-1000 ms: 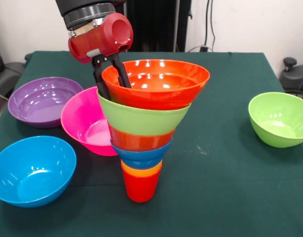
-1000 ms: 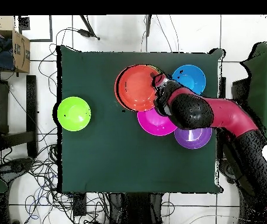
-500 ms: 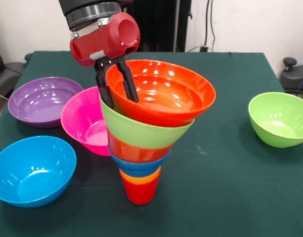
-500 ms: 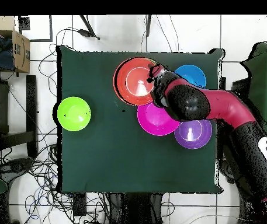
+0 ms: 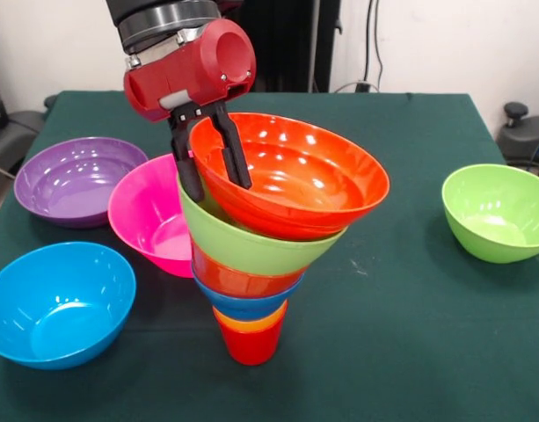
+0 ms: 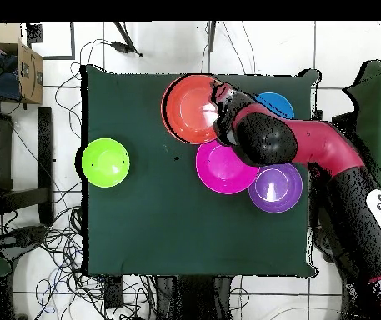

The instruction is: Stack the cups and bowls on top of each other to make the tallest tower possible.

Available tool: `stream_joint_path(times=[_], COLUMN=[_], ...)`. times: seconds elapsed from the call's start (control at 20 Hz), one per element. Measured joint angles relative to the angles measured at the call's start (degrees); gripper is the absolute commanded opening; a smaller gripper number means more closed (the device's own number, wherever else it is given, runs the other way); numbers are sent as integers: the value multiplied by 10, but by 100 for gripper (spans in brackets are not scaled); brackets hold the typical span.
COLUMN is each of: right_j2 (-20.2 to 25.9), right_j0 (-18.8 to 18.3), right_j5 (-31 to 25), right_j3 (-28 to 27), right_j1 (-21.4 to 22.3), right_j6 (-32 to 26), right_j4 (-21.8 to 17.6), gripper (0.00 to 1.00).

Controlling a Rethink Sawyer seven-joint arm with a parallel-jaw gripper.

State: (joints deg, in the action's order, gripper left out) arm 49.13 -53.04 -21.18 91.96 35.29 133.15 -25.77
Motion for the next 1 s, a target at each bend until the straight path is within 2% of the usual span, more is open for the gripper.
stream_joint_path(times=[0.45, 1.0], right_j2=[-3, -4], right_j0=[0, 0], right_j5=[-3, -34], right_j3=[0, 0], right_j1=[4, 25], right_j6=[0, 0], right_j4=[0, 11], gripper=[100, 100])
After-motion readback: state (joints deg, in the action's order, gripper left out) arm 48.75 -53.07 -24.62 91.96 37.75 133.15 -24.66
